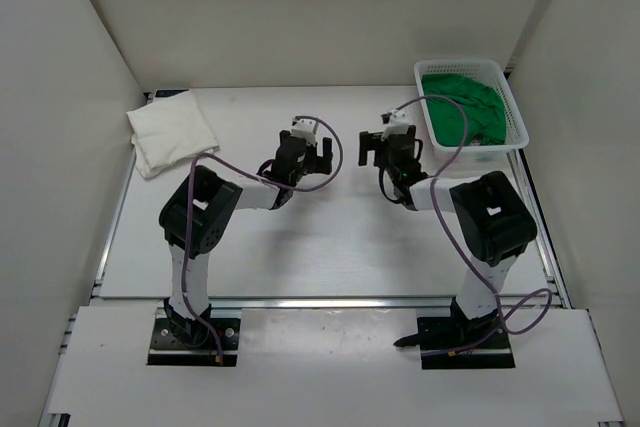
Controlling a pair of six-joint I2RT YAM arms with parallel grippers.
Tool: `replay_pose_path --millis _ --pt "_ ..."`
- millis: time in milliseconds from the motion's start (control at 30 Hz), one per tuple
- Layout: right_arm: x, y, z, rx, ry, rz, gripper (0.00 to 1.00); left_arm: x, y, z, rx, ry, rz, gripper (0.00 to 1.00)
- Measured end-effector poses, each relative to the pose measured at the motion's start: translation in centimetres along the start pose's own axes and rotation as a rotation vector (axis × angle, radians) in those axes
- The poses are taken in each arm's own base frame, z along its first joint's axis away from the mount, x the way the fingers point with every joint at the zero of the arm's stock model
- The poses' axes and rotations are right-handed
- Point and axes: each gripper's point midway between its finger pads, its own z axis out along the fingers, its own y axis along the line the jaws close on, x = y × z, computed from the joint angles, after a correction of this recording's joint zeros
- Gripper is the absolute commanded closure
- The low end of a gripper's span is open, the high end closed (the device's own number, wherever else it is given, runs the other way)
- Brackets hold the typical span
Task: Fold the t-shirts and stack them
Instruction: Grab crumpled tshirt from bin with the right arm
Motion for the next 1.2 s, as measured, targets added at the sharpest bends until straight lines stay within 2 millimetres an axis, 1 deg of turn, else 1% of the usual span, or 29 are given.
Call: replay_pose_path --millis 67,133,167,200,233,267,300,333,367,400,433,467,533,600,633,667,700,767,833,900,933,967,1033,1067,1100,1167,1200 --pt "-0.8 1.2 0.8 0.032 -0.017 -0.041 0.01 0.2 0.7 0.1 -0.024 0.007 -0.040 0.01" --pt "-1.1 3.2 0.3 0.057 -0.055 -0.109 0.01 0.2 1.4 0.1 -0.055 0.009 -0.070 0.01" --pt "-0.9 4.2 -0.3 0.065 -0.071 -0.144 0.01 0.2 1.7 0.1 -0.077 0.005 -0.087 0.09" --pt "-0.4 5.0 -0.9 0.072 -0.076 -0.178 0.00 0.2 1.9 0.1 -0.093 0.002 -0.104 0.15" --pt "0.1 5.9 -1.3 0.073 -0.067 -0.204 0.04 0.4 2.0 0.0 -0.102 0.005 -0.120 0.31" --pt "0.7 6.8 -1.6 0.068 -0.043 -0.226 0.24 0.8 2.1 -0.1 -0.107 0.021 -0.134 0.49" --pt "1.2 7.3 -1.6 0.065 -0.009 -0.246 0.39 1.1 2.1 -0.2 -0.111 0.039 -0.151 0.57" --pt "1.3 7.6 -1.4 0.062 0.035 -0.257 0.71 1.7 2.0 -0.4 -0.115 0.074 -0.157 0.60" --pt "0.9 7.7 -1.2 0.063 0.057 -0.257 0.85 2.1 2.0 -0.8 -0.121 0.101 -0.165 0.60" --pt "0.0 7.9 -1.0 0.061 0.069 -0.234 0.92 2.4 1.9 -1.4 -0.128 0.127 -0.174 0.59" --pt "-0.9 7.9 -1.2 0.060 0.076 -0.208 0.97 2.4 1.7 -2.2 -0.127 0.141 -0.190 0.60" --pt "-1.8 7.8 -1.7 0.059 0.081 -0.173 1.00 2.1 1.4 -3.4 -0.121 0.141 -0.213 0.62" --pt "-3.6 7.4 -3.5 0.054 0.092 -0.086 1.00 1.0 0.9 -6.7 -0.100 0.126 -0.255 0.63" --pt "-5.4 6.4 -5.3 0.048 0.097 0.011 1.00 -0.5 0.2 -10.0 -0.064 0.089 -0.290 0.65" --pt "-6.1 5.6 -6.0 0.054 0.102 0.051 1.00 -1.1 -0.1 -11.3 -0.047 0.071 -0.304 0.68" --pt "-6.6 4.5 -6.4 0.064 0.121 0.100 1.00 -1.6 -0.5 -12.5 -0.025 0.054 -0.316 0.70" --pt "-6.7 3.1 -6.5 0.088 0.154 0.133 1.00 -1.9 -0.9 -13.2 -0.008 0.045 -0.325 0.72" --pt "-6.2 0.7 -6.2 0.153 0.250 0.176 1.00 -1.1 -1.6 -14.2 0.017 0.063 -0.332 0.73" --pt "-4.7 -1.4 -5.8 0.222 0.371 0.199 1.00 0.8 -1.9 -14.8 0.020 0.118 -0.327 0.72" --pt "-2.8 -1.8 -6.1 0.238 0.454 0.195 0.99 3.1 -1.9 -15.5 0.013 0.182 -0.320 0.70" --pt "-1.5 -1.7 -6.7 0.231 0.500 0.186 0.91 4.2 -1.9 -15.9 0.017 0.215 -0.317 0.66" --pt "-0.5 -1.4 -7.3 0.219 0.533 0.181 0.88 4.9 -2.0 -16.2 0.019 0.237 -0.313 0.61" --pt "0.8 -1.3 -8.6 0.172 0.579 0.181 0.82 5.8 -2.4 -16.7 0.041 0.276 -0.302 0.62" --pt "0.9 -1.7 -9.2 0.158 0.590 0.195 0.80 6.0 -2.7 -16.8 0.054 0.286 -0.292 0.62" --pt "0.4 -2.5 -9.4 0.158 0.586 0.211 0.77 6.2 -3.3 -17.1 0.073 0.294 -0.279 0.61" --pt "-1.9 -5.7 -9.2 0.196 0.523 0.259 0.73 6.1 -4.7 -17.6 0.127 0.298 -0.263 0.60" --pt "-3.4 -7.8 -8.9 0.222 0.483 0.287 0.72 5.8 -5.5 -17.9 0.158 0.290 -0.263 0.60"
